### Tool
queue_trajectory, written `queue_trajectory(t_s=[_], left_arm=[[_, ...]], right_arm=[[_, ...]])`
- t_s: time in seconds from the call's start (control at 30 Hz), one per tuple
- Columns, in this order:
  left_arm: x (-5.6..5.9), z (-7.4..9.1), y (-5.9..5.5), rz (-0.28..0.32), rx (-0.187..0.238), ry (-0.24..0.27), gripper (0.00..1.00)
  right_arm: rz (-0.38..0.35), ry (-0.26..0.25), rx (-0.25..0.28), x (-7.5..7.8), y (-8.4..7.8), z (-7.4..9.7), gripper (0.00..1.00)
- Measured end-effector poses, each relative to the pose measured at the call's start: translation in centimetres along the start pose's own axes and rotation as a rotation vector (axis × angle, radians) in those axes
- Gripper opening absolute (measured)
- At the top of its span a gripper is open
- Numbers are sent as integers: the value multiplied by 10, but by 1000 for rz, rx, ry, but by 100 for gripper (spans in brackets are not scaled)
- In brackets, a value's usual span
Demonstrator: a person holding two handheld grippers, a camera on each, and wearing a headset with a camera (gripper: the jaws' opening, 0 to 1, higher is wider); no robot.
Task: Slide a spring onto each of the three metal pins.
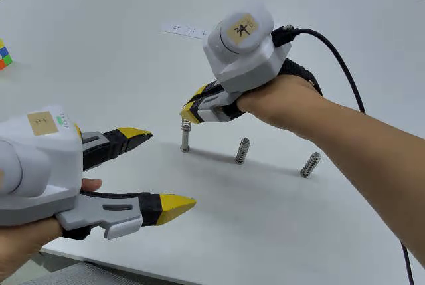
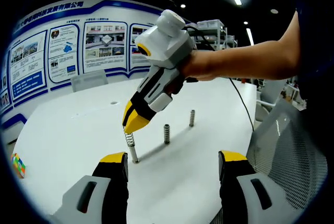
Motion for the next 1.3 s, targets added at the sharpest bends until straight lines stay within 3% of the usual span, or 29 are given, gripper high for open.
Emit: queue_trajectory(t_s=[0.6,0.93,1.3], left_arm=[[-2,0,0,0,-5,0,72],[-4,0,0,1,4,8,73],[-5,-1,-1,17,7,14,76]], right_arm=[[-10,-9,-33,-5,-25,-22,12],[-17,-11,-60,-3,-33,-30,12],[-17,-22,-41,1,-31,-26,16]])
Point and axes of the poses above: the centre of the closed fingertips' face, and the gripper's own axes: z roughly backward along the fingers, x roughly to its right, y roughly out of its top, the point moved 7 cm from there along z, roughly backward along the fingers, and after that the axes turned 12 degrees about -z, right-handed, at the moved point
